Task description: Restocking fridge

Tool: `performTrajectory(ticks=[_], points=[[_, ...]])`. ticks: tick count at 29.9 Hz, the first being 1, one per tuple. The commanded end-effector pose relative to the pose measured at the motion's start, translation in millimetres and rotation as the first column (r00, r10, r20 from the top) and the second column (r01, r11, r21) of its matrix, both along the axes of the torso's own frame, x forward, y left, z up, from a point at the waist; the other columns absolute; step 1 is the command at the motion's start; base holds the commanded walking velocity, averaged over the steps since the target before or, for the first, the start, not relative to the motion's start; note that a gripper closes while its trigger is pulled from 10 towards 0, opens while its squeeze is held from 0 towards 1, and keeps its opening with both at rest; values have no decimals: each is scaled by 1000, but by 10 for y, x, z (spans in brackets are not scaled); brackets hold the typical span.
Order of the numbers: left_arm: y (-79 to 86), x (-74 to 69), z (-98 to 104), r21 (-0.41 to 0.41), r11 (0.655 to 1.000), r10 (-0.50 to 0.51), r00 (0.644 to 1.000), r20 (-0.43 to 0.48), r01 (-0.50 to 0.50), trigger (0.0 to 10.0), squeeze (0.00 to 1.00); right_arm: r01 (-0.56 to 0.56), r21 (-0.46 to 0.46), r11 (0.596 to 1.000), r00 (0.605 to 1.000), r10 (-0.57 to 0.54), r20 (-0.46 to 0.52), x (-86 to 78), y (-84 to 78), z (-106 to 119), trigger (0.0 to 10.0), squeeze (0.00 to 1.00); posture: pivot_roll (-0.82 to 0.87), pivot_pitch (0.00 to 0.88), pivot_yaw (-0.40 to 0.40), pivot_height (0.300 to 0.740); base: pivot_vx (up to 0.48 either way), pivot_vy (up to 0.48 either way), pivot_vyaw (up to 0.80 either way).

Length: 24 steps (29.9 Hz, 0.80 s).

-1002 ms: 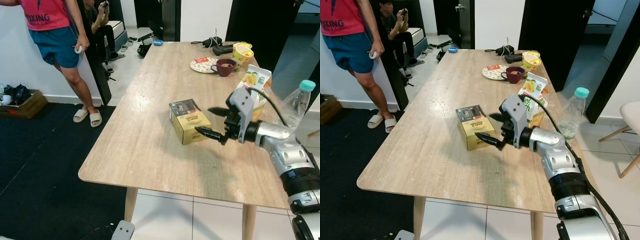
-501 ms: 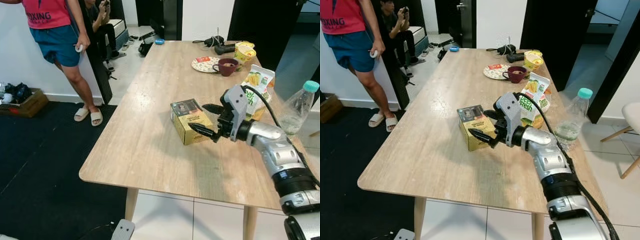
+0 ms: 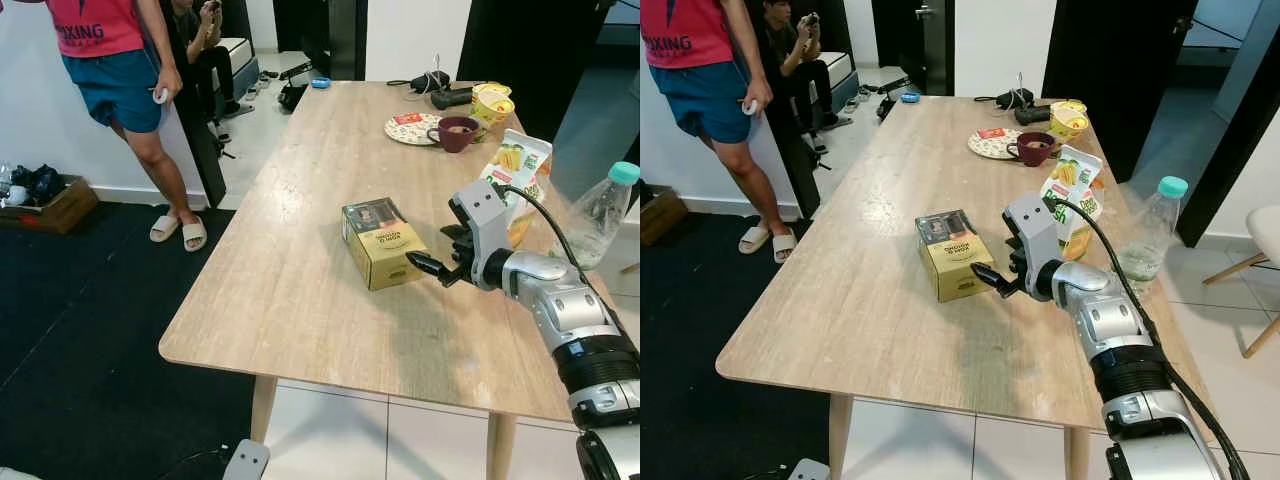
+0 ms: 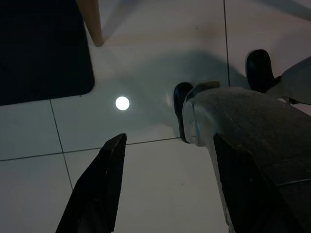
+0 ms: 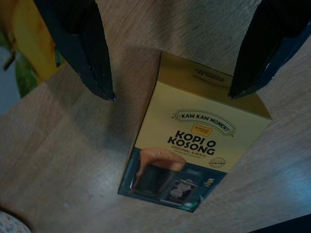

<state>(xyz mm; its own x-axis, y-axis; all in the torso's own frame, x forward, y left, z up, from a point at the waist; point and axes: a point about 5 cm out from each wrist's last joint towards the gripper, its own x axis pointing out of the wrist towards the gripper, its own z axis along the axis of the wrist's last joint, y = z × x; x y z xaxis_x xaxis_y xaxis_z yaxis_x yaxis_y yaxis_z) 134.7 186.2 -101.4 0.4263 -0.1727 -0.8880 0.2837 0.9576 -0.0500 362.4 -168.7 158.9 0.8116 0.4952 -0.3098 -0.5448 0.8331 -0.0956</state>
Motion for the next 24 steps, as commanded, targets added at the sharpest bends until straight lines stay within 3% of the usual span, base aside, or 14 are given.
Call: performTrajectory(ticks=[1,5,11,12,13,14,20,24], points=[[27,-46,-13,10,1000,-4,1000,-15,4,10000,0,5,24,1000,999,-4,-44,-50,27,-81,10000,1000,30,0,-4,740,0,0,0],[21,-53,-17,9,1000,-2,1000,-17,2,10000,0,-83,51,995,989,89,-116,-159,96,-127,10000,1000,29,0,-5,740,0,0,0],[22,-57,-18,10,1000,-1,1000,-18,1,10000,0,-96,98,991,982,110,-151,-194,146,-111,10000,1000,29,0,-5,740,0,0,0],[23,-58,-18,10,1000,-1,1000,-18,1,10000,0,-90,117,989,982,108,-154,-196,177,-104,10000,455,29,0,-5,740,0,0,0],[24,-58,-18,10,1000,-1,1000,-19,1,10000,0,-85,127,988,982,104,-156,-196,196,-100,10000,455,29,0,-5,740,0,0,0],[25,-59,-18,10,1000,-1,1000,-19,1,10000,0,-70,137,988,985,90,-150,-186,217,-86,10000,8,29,0,-6,740,0,0,0],[25,-61,-19,9,1000,0,1000,-19,0,10000,0,-30,154,988,990,51,-131,-164,261,-38,10000,0,29,0,-6,740,0,0,0],[26,-62,-19,9,1000,1,1000,-19,0,10000,0,6,217,976,1000,-1,-24,-92,314,165,10000,0,30,0,-7,740,0,0,0]])
